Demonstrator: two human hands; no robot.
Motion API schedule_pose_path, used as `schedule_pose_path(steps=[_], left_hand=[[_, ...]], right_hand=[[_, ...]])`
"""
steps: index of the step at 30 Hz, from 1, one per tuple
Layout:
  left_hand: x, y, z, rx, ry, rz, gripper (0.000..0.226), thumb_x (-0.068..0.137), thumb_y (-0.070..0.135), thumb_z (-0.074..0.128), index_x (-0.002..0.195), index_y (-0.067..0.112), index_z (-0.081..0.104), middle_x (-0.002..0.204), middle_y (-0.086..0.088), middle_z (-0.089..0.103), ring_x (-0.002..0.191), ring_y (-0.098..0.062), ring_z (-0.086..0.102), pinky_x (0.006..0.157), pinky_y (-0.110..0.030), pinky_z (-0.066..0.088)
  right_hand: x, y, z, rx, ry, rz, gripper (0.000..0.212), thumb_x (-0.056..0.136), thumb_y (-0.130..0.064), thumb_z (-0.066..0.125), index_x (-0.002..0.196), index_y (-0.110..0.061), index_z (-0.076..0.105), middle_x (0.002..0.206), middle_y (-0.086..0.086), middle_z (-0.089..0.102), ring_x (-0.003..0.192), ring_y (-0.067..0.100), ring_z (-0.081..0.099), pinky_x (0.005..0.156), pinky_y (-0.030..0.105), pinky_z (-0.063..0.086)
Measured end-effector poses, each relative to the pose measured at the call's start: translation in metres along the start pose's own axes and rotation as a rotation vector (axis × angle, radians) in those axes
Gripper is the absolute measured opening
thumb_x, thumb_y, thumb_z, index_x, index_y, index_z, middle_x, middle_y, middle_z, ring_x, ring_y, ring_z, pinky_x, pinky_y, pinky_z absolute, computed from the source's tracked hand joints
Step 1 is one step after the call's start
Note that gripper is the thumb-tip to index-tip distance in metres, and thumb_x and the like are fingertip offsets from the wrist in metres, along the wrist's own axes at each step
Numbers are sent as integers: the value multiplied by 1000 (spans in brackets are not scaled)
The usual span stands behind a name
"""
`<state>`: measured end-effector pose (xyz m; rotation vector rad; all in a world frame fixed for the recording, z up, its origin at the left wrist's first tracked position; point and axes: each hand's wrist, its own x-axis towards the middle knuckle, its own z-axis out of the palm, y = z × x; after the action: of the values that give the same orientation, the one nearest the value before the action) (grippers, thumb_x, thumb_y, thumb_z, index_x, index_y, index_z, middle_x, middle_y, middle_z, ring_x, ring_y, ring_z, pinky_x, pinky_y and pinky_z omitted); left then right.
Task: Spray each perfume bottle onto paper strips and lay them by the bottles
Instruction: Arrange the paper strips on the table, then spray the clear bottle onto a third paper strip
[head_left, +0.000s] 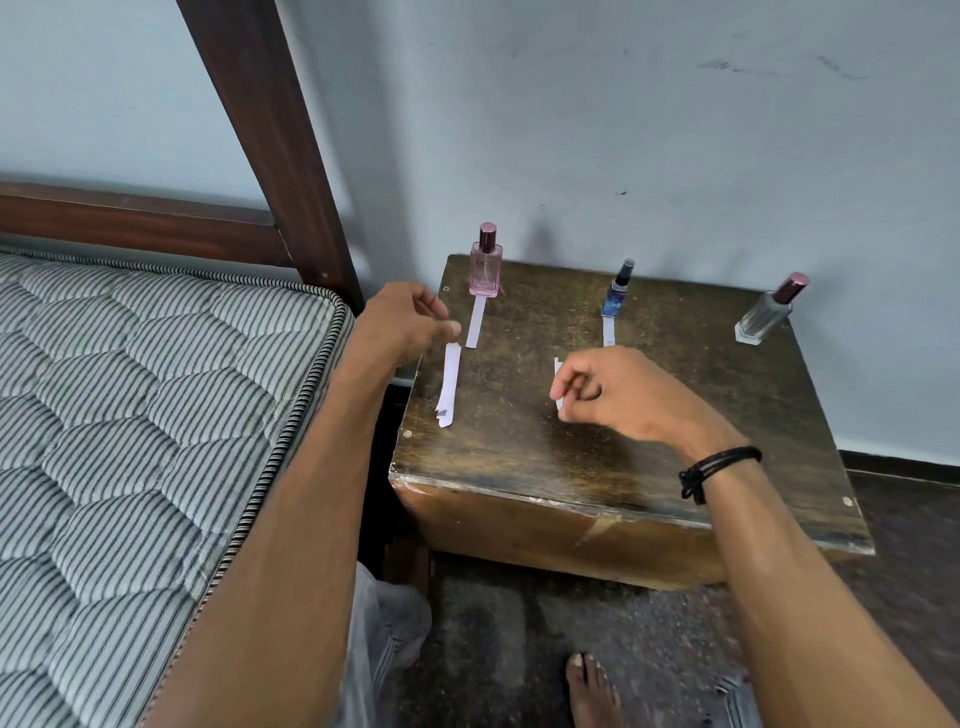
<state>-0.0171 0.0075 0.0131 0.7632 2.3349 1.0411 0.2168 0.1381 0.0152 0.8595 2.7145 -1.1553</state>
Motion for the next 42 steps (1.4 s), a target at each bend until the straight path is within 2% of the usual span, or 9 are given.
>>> schedule_pose_path(steps=[4, 6, 9, 16, 19, 24, 33, 38, 42], left_hand=[[-7, 18, 15, 33, 10, 145, 10, 83, 21, 78, 86, 25, 69, 87, 10, 70, 78, -5, 66, 73, -23, 49], [-9, 23, 27, 91, -101, 214, 14, 83, 20, 78, 83, 30, 68, 89, 13, 70, 82, -5, 64, 80, -26, 49], [-13, 25, 43, 160, -238, 275, 16, 84, 18, 78, 84, 31, 67, 90, 13, 68, 77, -1, 60, 78, -24, 47], [-18, 24, 63, 258, -305, 317, 19, 83, 17, 79, 99, 23, 71, 97, 6, 67, 86, -10, 61, 86, -31, 52], [-17, 23, 69, 277, -311, 341, 24, 81, 17, 81, 103, 21, 71, 101, 4, 65, 82, -8, 58, 85, -31, 52], [-17, 25, 78, 309, -325, 398, 24, 80, 20, 83, 98, 25, 69, 91, 15, 52, 75, 1, 50, 77, -26, 45], [-21, 28, 86, 369, -364, 446, 35, 76, 25, 85, 108, 26, 70, 105, 5, 57, 91, -12, 55, 88, -32, 50], [-25, 32, 92, 382, -397, 468, 41, 75, 31, 86, 112, 25, 69, 104, 6, 53, 91, -11, 53, 82, -25, 41], [-26, 31, 92, 389, -394, 471, 42, 76, 35, 85, 114, 26, 69, 110, 5, 55, 95, -11, 54, 84, -26, 41]], right_hand=[[-4, 6, -2, -18, -137, 36, 22, 80, -32, 89, 95, -30, 73, 88, -8, 76, 72, -1, 69, 80, 27, 55], [-3, 10, -5, -25, -73, 49, 21, 80, -36, 88, 94, -30, 74, 87, -9, 74, 71, 0, 66, 76, 25, 52], [0, 17, -6, -82, 49, 64, 18, 86, -37, 83, 101, -30, 75, 90, -10, 70, 81, 8, 65, 74, 26, 49], [8, 20, 8, -236, 73, 37, 37, 91, -37, 78, 126, -35, 69, 87, -14, 64, 77, 5, 61, 76, 32, 47], [8, 19, 10, -273, 73, 40, 37, 90, -35, 79, 126, -34, 69, 87, -14, 62, 76, 7, 59, 70, 32, 46], [6, 20, 8, -273, 55, 58, 36, 88, -31, 81, 122, -32, 69, 87, -13, 63, 79, 9, 60, 72, 34, 49], [1, 22, 2, -255, 16, 103, 31, 85, -32, 84, 113, -32, 69, 86, -9, 67, 79, 14, 65, 79, 40, 55], [-4, 19, -4, -166, -5, 111, 37, 84, -33, 84, 118, -32, 68, 87, -7, 69, 81, 13, 66, 72, 33, 50], [-16, 29, -27, 36, 138, 165, 20, 90, -29, 78, 107, -27, 68, 95, -9, 69, 87, 5, 65, 70, 19, 39]])
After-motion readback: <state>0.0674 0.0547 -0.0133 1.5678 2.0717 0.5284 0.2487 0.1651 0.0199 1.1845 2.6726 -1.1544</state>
